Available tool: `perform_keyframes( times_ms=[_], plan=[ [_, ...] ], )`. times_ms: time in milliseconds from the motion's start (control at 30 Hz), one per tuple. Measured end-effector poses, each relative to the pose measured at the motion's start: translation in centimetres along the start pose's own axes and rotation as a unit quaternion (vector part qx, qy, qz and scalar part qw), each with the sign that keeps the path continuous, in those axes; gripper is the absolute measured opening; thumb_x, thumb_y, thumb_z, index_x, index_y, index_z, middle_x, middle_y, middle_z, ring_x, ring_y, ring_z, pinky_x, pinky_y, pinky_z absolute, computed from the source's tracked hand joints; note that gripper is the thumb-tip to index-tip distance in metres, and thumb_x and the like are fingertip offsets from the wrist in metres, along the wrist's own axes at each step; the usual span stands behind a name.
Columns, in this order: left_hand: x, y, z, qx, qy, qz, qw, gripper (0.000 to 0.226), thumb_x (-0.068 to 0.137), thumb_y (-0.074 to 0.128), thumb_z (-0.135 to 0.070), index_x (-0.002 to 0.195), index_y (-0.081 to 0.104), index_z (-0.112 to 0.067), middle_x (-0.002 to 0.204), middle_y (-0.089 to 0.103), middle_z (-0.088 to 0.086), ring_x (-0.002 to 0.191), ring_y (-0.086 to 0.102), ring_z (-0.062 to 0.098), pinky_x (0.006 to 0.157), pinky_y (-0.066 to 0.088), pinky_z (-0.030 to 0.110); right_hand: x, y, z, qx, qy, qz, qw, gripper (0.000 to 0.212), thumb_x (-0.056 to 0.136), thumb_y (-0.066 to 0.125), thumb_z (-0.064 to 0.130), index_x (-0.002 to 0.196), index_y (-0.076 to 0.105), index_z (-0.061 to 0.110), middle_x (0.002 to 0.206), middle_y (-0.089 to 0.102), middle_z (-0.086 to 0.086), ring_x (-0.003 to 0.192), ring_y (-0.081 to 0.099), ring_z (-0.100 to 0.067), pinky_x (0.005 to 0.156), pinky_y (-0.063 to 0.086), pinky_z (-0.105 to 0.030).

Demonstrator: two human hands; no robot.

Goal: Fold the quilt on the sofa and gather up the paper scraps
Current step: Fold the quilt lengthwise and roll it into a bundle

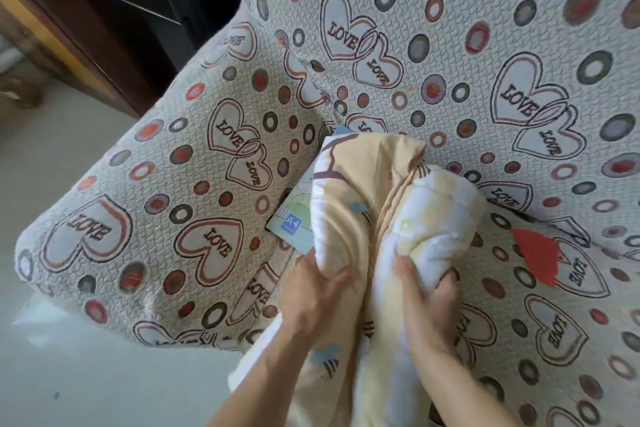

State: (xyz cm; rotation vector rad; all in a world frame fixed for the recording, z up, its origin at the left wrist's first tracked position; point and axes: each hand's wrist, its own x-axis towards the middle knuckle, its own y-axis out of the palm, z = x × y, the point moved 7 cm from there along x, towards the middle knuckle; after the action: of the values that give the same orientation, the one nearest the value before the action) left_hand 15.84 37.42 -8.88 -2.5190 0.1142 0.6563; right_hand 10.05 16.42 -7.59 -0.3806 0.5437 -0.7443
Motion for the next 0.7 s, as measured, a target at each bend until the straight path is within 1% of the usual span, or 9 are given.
perform_keyframes(
  times_ms=[67,133,200,267,333,400,500,600,700],
  plan=[
    [-1.5,-1.1,-1.5,-0.019,0.013,-0.037,0.999,0.052,0.058,0.062,-0.065,0.089,0.065,-0.024,0.081,0.071,-0.006,0.077,0.069,0.019,0.069,0.056,0.040,-1.2,1.1,2.6,-0.003,-0.044,-0.003,0.999,0.047,0.080,0.073,0.042,0.104,0.059,0.005,0.102,0.067,-0.016,0.094,0.063,-0.031,0.075,0.043,-0.031],
    [-2.4,-2.6,-2.4,-0.061,0.017,-0.079,0.995,0.048,0.058,0.058,-0.063,0.090,0.063,-0.027,0.079,0.070,-0.010,0.078,0.068,0.015,0.072,0.055,0.037,-2.1,2.1,5.1,0.000,-0.086,0.000,0.996,0.040,0.080,0.073,0.038,0.101,0.060,0.006,0.098,0.067,-0.015,0.092,0.064,-0.030,0.075,0.044,-0.030],
    [-2.5,-5.0,-2.9,-0.103,0.017,-0.118,0.988,0.041,0.061,0.061,-0.059,0.090,0.063,-0.030,0.078,0.070,-0.012,0.077,0.067,0.008,0.072,0.054,0.034,-2.9,3.7,7.5,0.001,-0.119,0.013,0.993,0.033,0.079,0.074,0.036,0.095,0.059,0.011,0.091,0.067,-0.012,0.087,0.064,-0.029,0.070,0.042,-0.028],
    [-2.2,-7.6,-2.7,-0.137,0.020,-0.160,0.977,0.031,0.066,0.067,-0.050,0.091,0.064,-0.032,0.078,0.071,-0.014,0.076,0.067,0.003,0.072,0.054,0.031,-3.7,6.0,9.8,-0.005,-0.145,0.031,0.989,0.034,0.079,0.075,0.037,0.093,0.059,0.010,0.091,0.068,-0.014,0.084,0.064,-0.031,0.068,0.043,-0.031],
    [-1.8,-10.2,-1.9,-0.178,-0.004,-0.200,0.964,0.032,0.066,0.069,-0.047,0.093,0.065,-0.031,0.079,0.072,-0.013,0.078,0.068,0.005,0.077,0.056,0.034,-4.9,8.7,12.0,-0.012,-0.172,0.063,0.983,0.038,0.078,0.074,0.042,0.094,0.059,0.010,0.090,0.069,-0.011,0.084,0.064,-0.031,0.071,0.049,-0.037],
    [-1.5,-12.8,-0.7,-0.215,-0.026,-0.246,0.945,0.035,0.067,0.071,-0.046,0.097,0.066,-0.027,0.082,0.072,-0.011,0.081,0.069,0.010,0.081,0.056,0.040,-6.2,11.6,14.2,-0.033,-0.204,0.095,0.974,0.039,0.078,0.072,0.043,0.092,0.058,0.010,0.087,0.068,-0.008,0.084,0.063,-0.031,0.071,0.049,-0.038],
    [-1.4,-16.6,0.4,-0.278,-0.030,-0.298,0.913,0.033,0.075,0.076,-0.038,0.105,0.067,-0.027,0.090,0.075,-0.011,0.086,0.070,0.007,0.086,0.056,0.041,-8.5,16.0,17.4,-0.065,-0.260,0.136,0.954,0.038,0.078,0.072,0.043,0.088,0.055,0.010,0.086,0.067,-0.008,0.084,0.061,-0.032,0.068,0.046,-0.037],
    [-0.7,-19.7,1.5,-0.324,-0.024,-0.336,0.884,0.032,0.080,0.077,-0.033,0.109,0.066,-0.024,0.096,0.075,-0.010,0.090,0.071,0.007,0.089,0.056,0.039,-10.7,20.2,20.1,-0.089,-0.312,0.167,0.931,0.038,0.078,0.070,0.045,0.082,0.045,0.017,0.087,0.065,-0.011,0.085,0.059,-0.034,0.065,0.038,-0.033],
    [0.2,-22.4,2.6,-0.335,-0.025,-0.373,0.865,0.036,0.080,0.076,-0.039,0.111,0.065,-0.024,0.099,0.074,-0.008,0.092,0.071,0.010,0.091,0.056,0.040,-12.6,23.7,22.6,-0.080,-0.366,0.201,0.905,0.032,0.076,0.070,0.042,0.088,0.057,0.015,0.090,0.068,-0.008,0.086,0.060,-0.032,0.070,0.045,-0.035]
  ],
)
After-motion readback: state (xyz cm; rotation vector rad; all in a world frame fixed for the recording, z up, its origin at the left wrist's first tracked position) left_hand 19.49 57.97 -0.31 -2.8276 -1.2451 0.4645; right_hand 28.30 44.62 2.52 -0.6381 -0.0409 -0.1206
